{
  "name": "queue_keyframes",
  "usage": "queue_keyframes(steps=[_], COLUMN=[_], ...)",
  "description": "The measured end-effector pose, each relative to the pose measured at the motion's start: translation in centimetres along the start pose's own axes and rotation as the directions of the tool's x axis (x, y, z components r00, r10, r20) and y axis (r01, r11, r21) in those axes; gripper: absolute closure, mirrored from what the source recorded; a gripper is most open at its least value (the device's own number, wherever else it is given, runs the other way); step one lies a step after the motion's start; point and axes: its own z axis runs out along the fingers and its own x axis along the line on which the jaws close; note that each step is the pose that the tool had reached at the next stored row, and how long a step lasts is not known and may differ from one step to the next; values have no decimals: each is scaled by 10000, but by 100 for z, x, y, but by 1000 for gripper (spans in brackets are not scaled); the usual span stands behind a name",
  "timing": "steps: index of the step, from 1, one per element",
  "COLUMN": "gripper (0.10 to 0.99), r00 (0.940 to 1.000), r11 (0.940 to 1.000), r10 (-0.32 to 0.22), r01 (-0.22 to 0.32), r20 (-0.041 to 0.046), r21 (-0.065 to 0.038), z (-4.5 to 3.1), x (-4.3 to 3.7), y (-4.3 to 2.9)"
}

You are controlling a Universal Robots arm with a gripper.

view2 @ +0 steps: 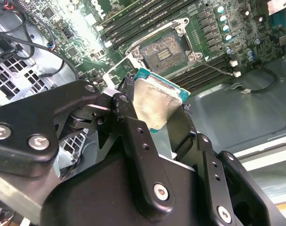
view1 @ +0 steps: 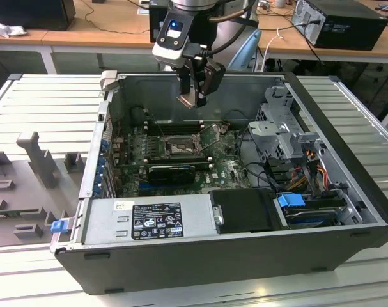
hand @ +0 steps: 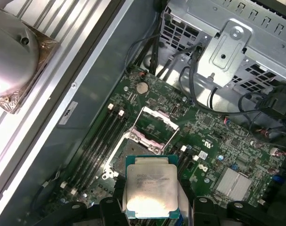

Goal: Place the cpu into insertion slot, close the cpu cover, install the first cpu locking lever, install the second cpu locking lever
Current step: 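Place the cpu into insertion slot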

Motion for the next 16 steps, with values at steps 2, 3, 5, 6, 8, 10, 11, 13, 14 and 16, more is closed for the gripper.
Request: queue_keyframes(steps=[2, 3, 5, 6, 8, 10, 11, 13, 14, 16], gripper=[565, 565, 565, 565, 565, 565, 565, 565, 565, 565], r00=[10000, 9999, 9996, 9994, 9990, 9985, 9981, 9963, 9953, 9941], r11=[10000, 9999, 9996, 9994, 9990, 9985, 9981, 9963, 9954, 9941], r10=[95, 155, 284, 335, 452, 553, 617, 860, 961, 1083], r01=[-95, -155, -284, -335, -452, -553, -617, -860, -961, -1083], r20=[9, 14, 25, 30, 40, 48, 54, 76, 84, 94], r21=[-1, -3, -6, -6, -9, -12, -14, -20, -22, -26], z=[1, 1, 2, 3, 4, 5, 6, 8, 9, 11], x=[0, 0, 0, 0, 0, 0, 0, 0, 0, 0], y=[0, 0, 0, 0, 0, 0, 0, -1, -1, -1])
